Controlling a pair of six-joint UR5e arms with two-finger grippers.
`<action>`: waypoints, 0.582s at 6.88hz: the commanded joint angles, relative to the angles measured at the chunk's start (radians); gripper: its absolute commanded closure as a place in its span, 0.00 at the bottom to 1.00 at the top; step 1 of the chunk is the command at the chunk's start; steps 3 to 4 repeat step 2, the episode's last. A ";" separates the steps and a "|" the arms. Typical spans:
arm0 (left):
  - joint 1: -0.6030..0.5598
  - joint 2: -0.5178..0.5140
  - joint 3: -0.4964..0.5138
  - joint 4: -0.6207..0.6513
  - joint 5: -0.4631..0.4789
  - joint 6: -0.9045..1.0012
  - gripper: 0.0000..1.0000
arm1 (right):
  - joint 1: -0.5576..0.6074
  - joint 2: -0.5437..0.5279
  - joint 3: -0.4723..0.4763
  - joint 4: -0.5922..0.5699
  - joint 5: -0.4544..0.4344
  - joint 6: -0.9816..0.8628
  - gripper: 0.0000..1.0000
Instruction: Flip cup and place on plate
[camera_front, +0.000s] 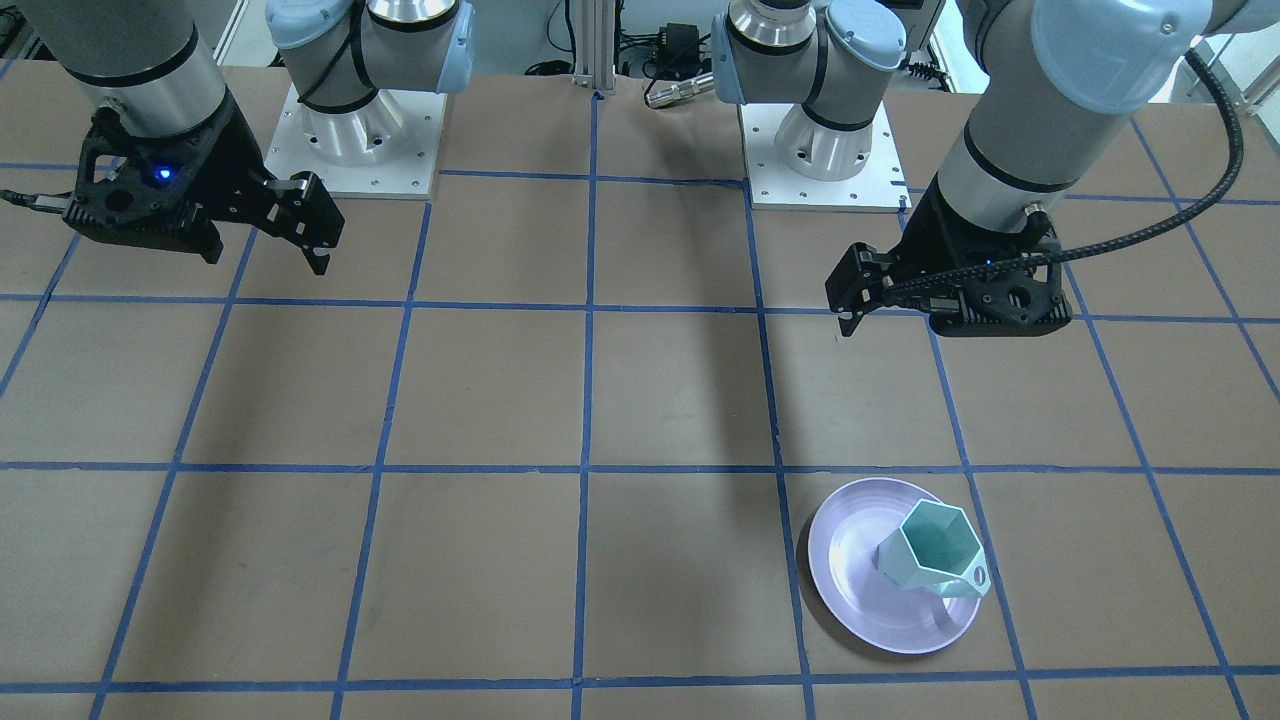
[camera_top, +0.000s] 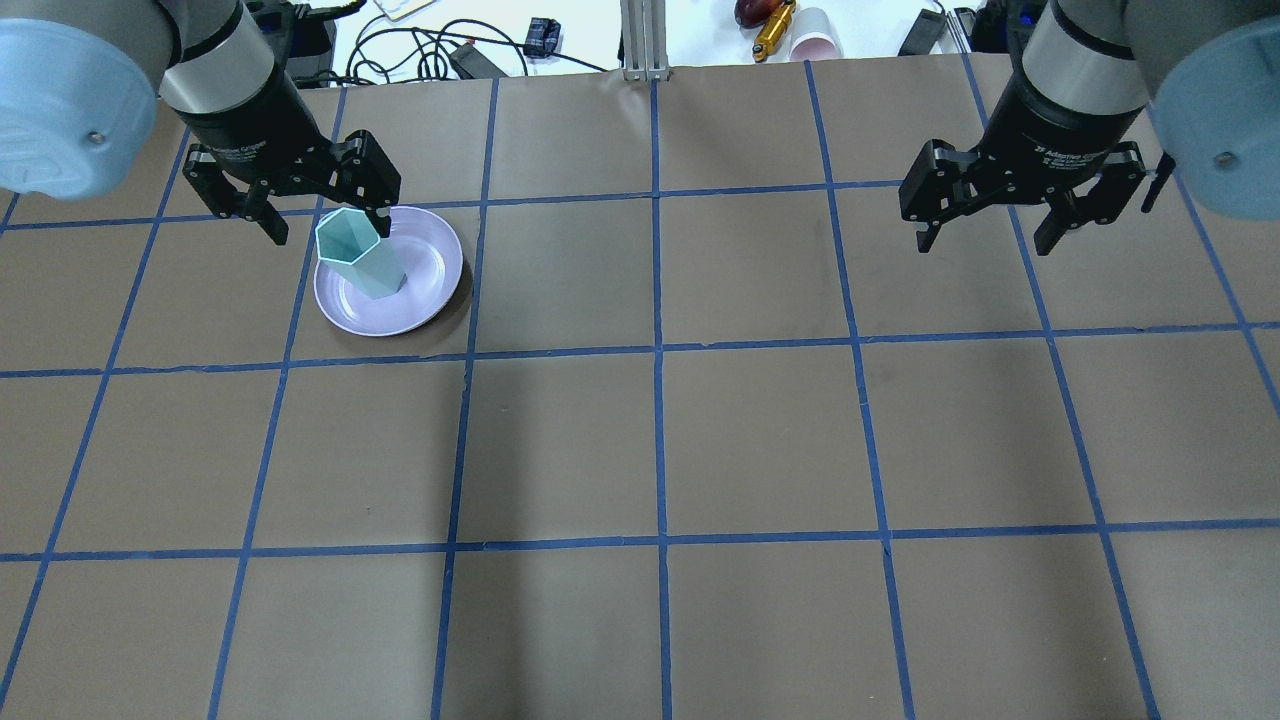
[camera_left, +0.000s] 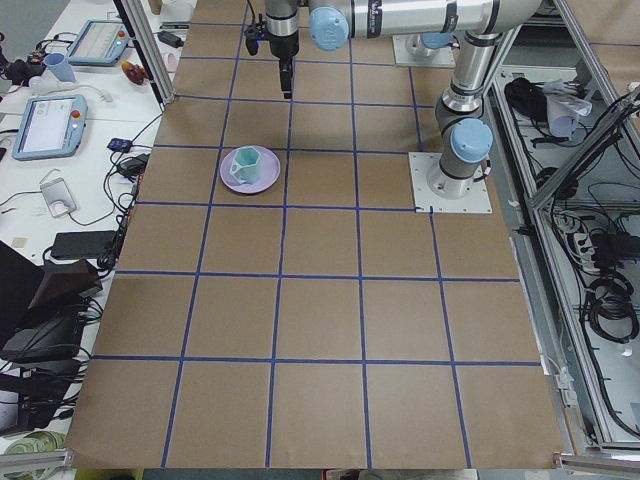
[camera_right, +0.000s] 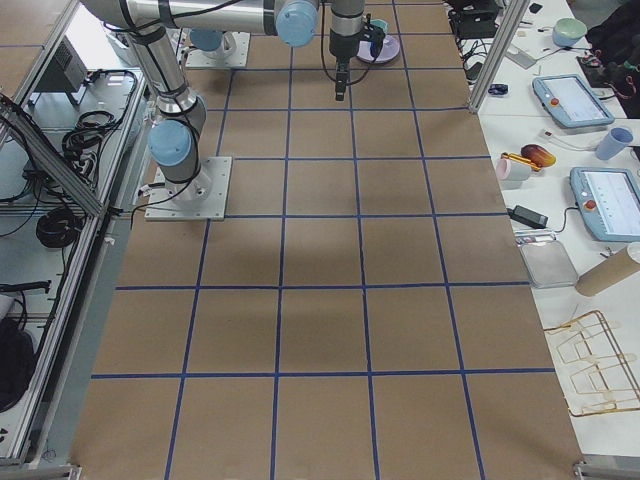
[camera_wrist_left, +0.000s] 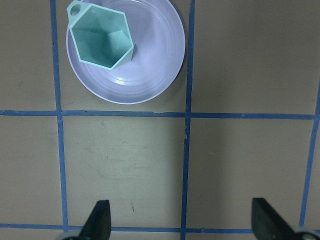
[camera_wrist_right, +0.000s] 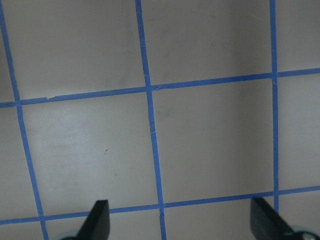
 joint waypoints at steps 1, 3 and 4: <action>0.000 0.001 0.000 -0.003 -0.001 0.000 0.00 | 0.000 0.000 0.000 0.000 0.000 0.000 0.00; 0.001 0.001 0.000 -0.003 -0.001 0.000 0.00 | 0.000 0.000 0.000 0.000 0.000 0.000 0.00; 0.001 0.001 0.000 -0.003 -0.001 0.000 0.00 | 0.000 0.000 0.000 0.000 0.000 0.000 0.00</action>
